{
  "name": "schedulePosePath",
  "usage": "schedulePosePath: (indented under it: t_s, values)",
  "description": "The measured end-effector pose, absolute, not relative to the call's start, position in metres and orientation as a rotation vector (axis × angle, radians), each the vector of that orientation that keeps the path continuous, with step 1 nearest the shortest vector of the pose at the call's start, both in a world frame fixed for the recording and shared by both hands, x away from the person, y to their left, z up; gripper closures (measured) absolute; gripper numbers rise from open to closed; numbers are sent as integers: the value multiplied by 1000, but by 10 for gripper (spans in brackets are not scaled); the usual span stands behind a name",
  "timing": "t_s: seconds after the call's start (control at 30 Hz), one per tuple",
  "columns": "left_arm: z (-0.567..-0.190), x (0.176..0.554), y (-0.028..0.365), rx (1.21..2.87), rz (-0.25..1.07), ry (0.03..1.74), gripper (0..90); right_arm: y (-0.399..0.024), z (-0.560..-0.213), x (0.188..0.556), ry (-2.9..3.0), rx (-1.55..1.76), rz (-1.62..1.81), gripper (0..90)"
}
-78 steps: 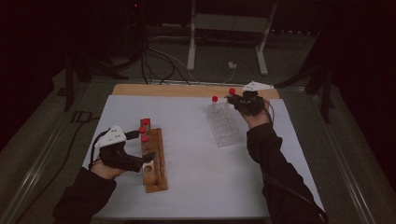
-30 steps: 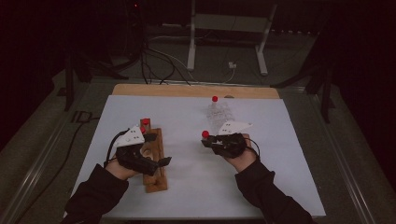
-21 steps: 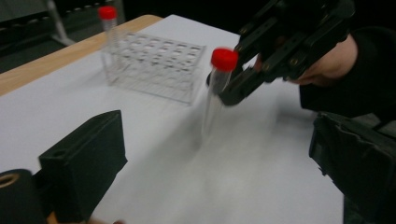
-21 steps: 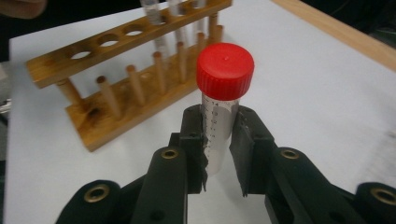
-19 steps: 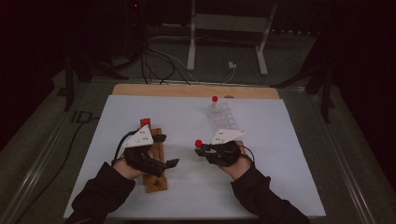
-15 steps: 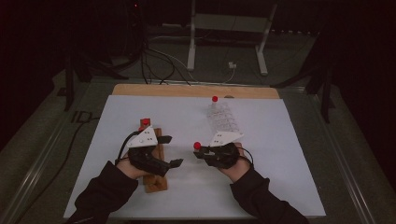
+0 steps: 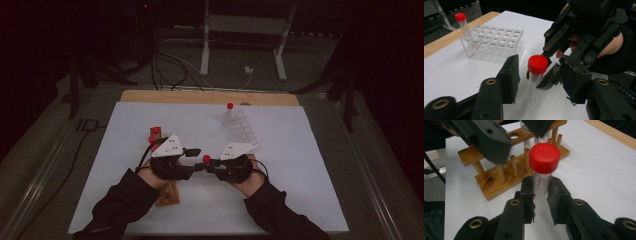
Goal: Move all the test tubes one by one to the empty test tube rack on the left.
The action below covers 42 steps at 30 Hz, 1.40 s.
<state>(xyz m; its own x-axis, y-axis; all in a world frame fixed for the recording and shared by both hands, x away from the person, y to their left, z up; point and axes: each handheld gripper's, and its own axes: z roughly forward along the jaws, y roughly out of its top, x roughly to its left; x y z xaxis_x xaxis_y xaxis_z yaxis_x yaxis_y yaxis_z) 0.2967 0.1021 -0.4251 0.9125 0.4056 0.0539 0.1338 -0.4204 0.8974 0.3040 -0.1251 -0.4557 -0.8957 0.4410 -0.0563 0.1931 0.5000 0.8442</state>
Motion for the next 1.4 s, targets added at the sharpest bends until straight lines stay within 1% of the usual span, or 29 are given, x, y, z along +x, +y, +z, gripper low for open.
schedulePosePath:
  t_s: [0.13, 0.2, 0.33, 0.63, 0.73, 0.8, 1.0, 1.17, 1.23, 1.4]
  values:
    - [-426, 299, 97, 2018, 351, 400, 592, -123, -454, 303, 2484, 526, 1351, 753]
    - [-427, 300, 96, 2016, 348, 398, 638, -122, -453, 303, 2483, 519, 1346, 753]
    - [-427, 301, 94, 2017, 327, 386, 701, -122, -453, 304, 2487, 526, 1349, 753]
    - [-426, 301, 94, 2023, 329, 365, 720, -122, -451, 302, 2478, 513, 1343, 752]
    - [-425, 301, 95, 2013, 333, 373, 720, -122, -450, 302, 2474, 519, 1353, 734]
    - [-422, 301, 98, 2001, 341, 383, 721, -124, -449, 302, 2459, 533, 1364, 616]
    - [-412, 301, 112, 1974, 375, 406, 722, -136, -448, 303, 2415, 594, 1383, 470]
    - [-403, 300, 128, 1942, 413, 440, 721, -145, -445, 303, 2379, 653, 1400, 293]
    - [-400, 299, 134, 1930, 422, 450, 722, -148, -444, 303, 2373, 672, 1415, 240]
    - [-394, 297, 150, 1912, 457, 478, 722, -154, -442, 303, 2347, 735, 1441, 52]
